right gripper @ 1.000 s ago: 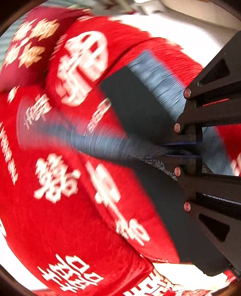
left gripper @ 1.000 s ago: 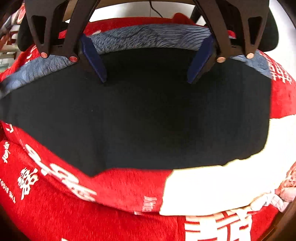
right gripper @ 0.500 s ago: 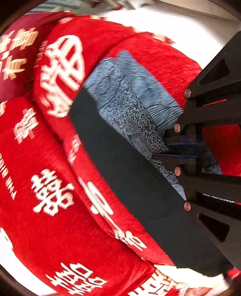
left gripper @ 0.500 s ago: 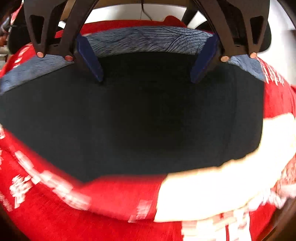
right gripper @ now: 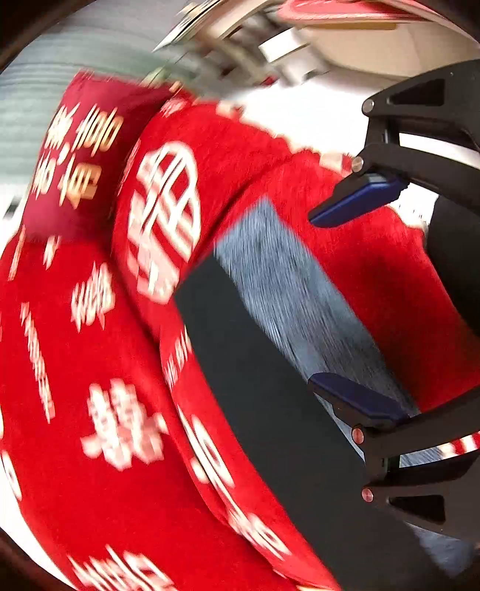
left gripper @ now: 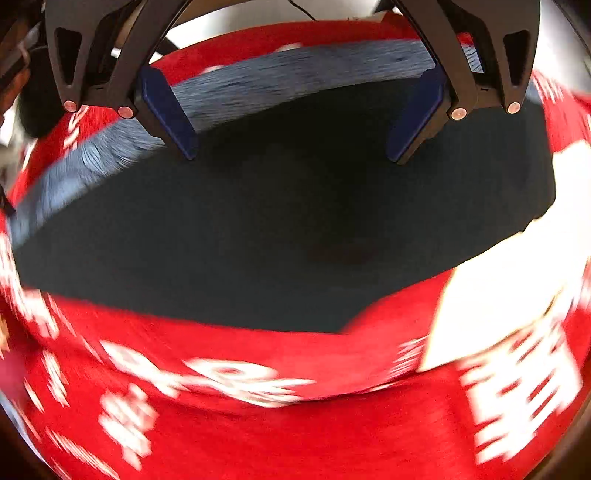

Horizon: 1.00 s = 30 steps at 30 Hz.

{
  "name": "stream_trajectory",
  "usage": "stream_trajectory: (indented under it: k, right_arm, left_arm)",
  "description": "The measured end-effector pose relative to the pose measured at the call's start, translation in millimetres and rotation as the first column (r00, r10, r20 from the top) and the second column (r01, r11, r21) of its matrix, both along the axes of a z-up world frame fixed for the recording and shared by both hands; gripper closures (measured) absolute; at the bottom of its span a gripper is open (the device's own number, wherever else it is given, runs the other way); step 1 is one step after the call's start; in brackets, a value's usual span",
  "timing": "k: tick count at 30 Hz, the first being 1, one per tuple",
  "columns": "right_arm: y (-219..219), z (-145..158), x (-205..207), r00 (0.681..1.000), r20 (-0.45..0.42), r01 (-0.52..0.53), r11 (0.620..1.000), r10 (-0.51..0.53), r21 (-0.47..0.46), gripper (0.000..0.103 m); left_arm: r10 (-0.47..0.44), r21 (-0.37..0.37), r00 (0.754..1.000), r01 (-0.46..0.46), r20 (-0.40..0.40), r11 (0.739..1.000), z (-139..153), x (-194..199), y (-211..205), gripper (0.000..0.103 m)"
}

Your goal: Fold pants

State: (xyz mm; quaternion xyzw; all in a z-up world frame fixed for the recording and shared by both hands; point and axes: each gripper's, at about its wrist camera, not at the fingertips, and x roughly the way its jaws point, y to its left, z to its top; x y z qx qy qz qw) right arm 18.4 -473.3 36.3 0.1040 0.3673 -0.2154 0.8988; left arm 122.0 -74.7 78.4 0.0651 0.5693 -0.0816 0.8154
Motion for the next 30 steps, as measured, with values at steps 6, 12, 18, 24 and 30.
stream_trajectory:
  k: [6,12,18,24,30]
  right_arm:
    - [46,-12,5,0.985,-0.039,-0.168,0.982,0.166,-0.081,0.019]
    - [19,-24,5,0.992,-0.038,-0.116,0.991,0.119,0.065,0.018]
    - [-8,-26,-4,0.999,0.031,-0.04,0.979,0.034,0.199,0.018]
    - [4,-27,0,0.998,0.022,-0.068,0.985,0.066,0.159,0.018]
    - [10,-20,-9,0.996,0.055,-0.076,0.986,0.068,0.147,0.018]
  left_arm:
    - [0.026,-0.01,0.998,-0.026,-0.049,1.0,-15,-14,14,0.0]
    - [0.118,0.064,0.991,-0.114,-0.064,0.991,-14,-43,77,0.0]
    - [0.23,-0.036,0.972,-0.232,-0.047,0.972,22,-33,99,0.0]
    - [0.21,-0.073,0.976,-0.214,-0.058,0.974,32,50,37,0.0]
    - [0.247,-0.01,0.961,-0.25,-0.121,0.968,-9,89,17,0.0]
